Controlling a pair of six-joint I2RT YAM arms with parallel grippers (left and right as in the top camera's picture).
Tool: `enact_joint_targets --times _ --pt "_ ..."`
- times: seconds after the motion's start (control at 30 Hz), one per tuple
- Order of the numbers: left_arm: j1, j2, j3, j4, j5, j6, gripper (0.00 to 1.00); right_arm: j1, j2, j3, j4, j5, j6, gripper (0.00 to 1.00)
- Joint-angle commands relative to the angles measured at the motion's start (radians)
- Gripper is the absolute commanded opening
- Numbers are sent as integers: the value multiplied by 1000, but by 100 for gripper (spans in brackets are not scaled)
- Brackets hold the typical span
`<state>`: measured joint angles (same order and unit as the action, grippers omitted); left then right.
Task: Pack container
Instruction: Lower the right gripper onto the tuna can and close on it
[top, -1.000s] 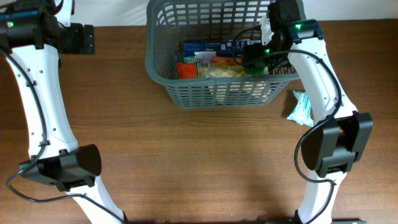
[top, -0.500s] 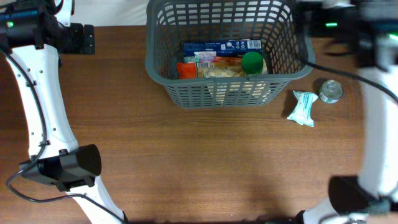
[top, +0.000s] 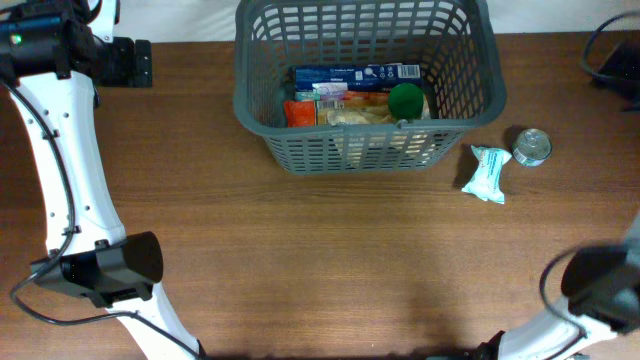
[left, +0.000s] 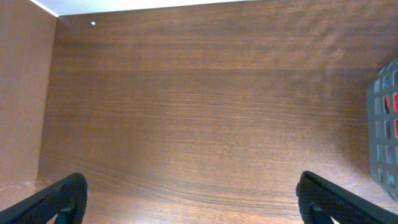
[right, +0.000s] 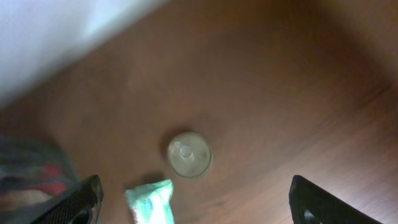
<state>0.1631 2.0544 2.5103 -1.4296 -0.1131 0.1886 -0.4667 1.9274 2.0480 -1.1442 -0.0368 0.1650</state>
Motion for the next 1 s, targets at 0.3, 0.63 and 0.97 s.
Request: enact_joint_targets --times 0.3,0.63,0.97 --pt "2 -7 -3 -1 -8 -16 99 60 316 -73 96 -38 140 93" --pt "2 -7 -3 -1 -8 -16 99 81 374 -73 155 -6 148 94" --pt "2 -7 -3 -1 -8 -16 99 81 412 -75 139 14 159 94"
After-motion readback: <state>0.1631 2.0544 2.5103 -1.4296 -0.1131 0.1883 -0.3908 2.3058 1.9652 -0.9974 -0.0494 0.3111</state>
